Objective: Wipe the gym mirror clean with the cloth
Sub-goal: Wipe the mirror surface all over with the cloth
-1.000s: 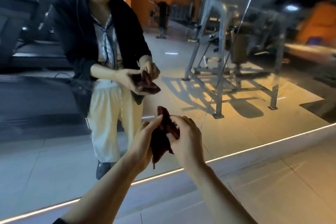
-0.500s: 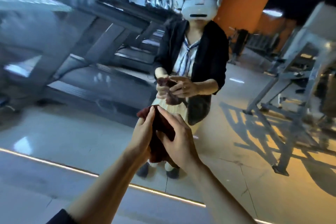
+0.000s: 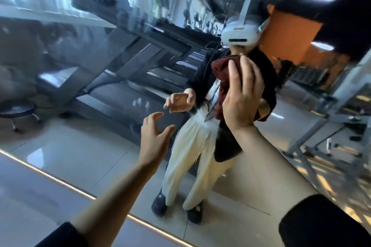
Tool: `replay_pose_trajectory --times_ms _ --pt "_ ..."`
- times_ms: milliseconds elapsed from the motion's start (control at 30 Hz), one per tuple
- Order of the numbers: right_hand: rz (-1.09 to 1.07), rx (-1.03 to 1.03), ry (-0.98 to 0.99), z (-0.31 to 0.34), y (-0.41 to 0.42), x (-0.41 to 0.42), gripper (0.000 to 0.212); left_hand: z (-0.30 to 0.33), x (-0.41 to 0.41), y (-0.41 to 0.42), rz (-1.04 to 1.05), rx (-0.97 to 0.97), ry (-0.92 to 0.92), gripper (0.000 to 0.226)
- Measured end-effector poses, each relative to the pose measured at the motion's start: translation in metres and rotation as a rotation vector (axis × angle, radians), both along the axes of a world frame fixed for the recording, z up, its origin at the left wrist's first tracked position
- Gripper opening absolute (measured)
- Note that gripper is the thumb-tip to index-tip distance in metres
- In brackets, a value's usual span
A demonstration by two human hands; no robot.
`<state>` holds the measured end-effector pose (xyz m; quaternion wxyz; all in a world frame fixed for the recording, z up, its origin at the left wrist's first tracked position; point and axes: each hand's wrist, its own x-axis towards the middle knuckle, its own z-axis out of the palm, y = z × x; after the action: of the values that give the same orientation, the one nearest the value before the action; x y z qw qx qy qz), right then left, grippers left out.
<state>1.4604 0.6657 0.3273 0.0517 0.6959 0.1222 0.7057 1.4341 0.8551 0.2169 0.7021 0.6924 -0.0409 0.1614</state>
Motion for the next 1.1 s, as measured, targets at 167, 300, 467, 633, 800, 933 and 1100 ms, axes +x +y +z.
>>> replay_pose_trajectory --times_ms 167,300,467,633,800,933,1100 --pt "-0.061 -0.408 0.178 -0.026 0.013 0.026 0.045 -0.008 0.012 -0.006 0.017 0.219 -0.131 0.071" --pt "-0.096 -0.567 0.228 -0.074 0.018 0.031 0.044 -0.025 0.02 -0.01 0.037 0.336 -0.167 0.088" --pt "-0.18 -0.703 0.306 -0.133 -0.027 0.004 0.042 -0.041 0.025 -0.019 0.005 0.42 -0.178 0.097" --pt "-0.237 -0.563 0.31 -0.139 -0.077 -0.03 0.041 -0.046 0.02 -0.036 0.011 0.488 -0.246 0.1" --pt "-0.177 -0.24 0.148 -0.101 -0.037 -0.004 0.043 -0.044 0.003 -0.068 0.007 0.525 -0.371 0.089" --pt "-0.201 -0.244 0.129 -0.103 -0.051 -0.006 0.04 -0.043 -0.002 -0.091 -0.026 0.565 -0.471 0.1" --pt "-0.275 -0.012 0.011 -0.116 -0.129 -0.048 0.047 -0.05 -0.01 -0.114 -0.067 0.657 -0.545 0.095"
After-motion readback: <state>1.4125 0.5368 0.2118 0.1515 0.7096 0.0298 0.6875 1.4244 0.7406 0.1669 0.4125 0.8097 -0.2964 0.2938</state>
